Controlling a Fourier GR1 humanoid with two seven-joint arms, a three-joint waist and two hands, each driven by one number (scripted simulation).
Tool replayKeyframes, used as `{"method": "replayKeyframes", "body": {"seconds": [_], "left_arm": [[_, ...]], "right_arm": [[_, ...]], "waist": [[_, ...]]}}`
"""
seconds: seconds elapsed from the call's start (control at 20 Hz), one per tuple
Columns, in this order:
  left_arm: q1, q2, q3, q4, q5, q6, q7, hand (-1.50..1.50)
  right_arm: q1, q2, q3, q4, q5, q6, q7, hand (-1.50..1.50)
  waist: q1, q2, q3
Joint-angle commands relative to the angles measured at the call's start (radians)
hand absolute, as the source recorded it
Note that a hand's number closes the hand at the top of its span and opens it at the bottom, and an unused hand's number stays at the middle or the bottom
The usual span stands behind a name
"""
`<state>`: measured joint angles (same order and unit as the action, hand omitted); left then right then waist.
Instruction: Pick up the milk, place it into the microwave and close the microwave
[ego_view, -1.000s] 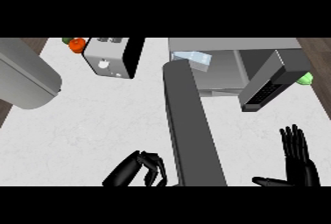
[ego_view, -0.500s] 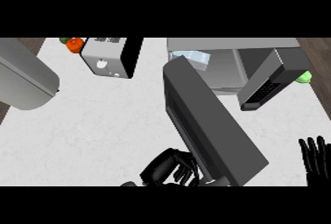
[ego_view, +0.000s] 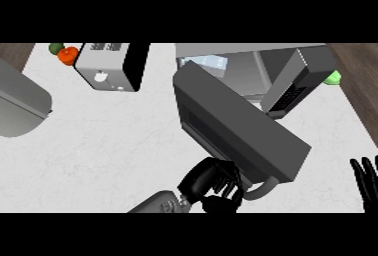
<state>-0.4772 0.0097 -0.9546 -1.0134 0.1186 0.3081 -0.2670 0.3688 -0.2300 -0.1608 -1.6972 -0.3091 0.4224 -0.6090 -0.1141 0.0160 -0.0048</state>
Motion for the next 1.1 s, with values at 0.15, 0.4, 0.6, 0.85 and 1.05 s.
{"method": "replayKeyframes", "body": {"seconds": [0.15,0.4,0.6,0.85,1.05], "left_arm": [[-0.150,-0.009,-0.019,0.038,0.118,0.131,0.049,1.50],[-0.171,-0.009,0.088,-0.033,0.248,0.218,-0.092,-1.50],[-0.223,-0.010,0.100,0.002,0.300,0.251,-0.121,-1.50],[-0.278,-0.010,0.107,0.041,0.358,0.283,-0.153,-1.50],[-0.327,-0.010,0.111,0.069,0.394,0.300,-0.178,-1.50]], "right_arm": [[-0.037,-0.033,0.021,-0.065,-0.018,0.030,0.045,-1.50],[-0.049,-0.060,-0.009,-0.099,-0.026,0.024,0.054,-1.50],[-0.053,-0.060,0.000,-0.112,-0.081,0.053,0.072,-1.50],[-0.076,-0.084,-0.007,-0.129,-0.121,0.071,0.100,-1.50],[-0.110,-0.095,-0.006,-0.131,-0.151,0.080,0.114,-1.50]], "waist": [[-0.075,0.017,-0.002],[-0.110,0.028,-0.008],[-0.150,0.038,-0.004],[-0.185,0.047,-0.003],[-0.202,0.057,-0.002]]}}
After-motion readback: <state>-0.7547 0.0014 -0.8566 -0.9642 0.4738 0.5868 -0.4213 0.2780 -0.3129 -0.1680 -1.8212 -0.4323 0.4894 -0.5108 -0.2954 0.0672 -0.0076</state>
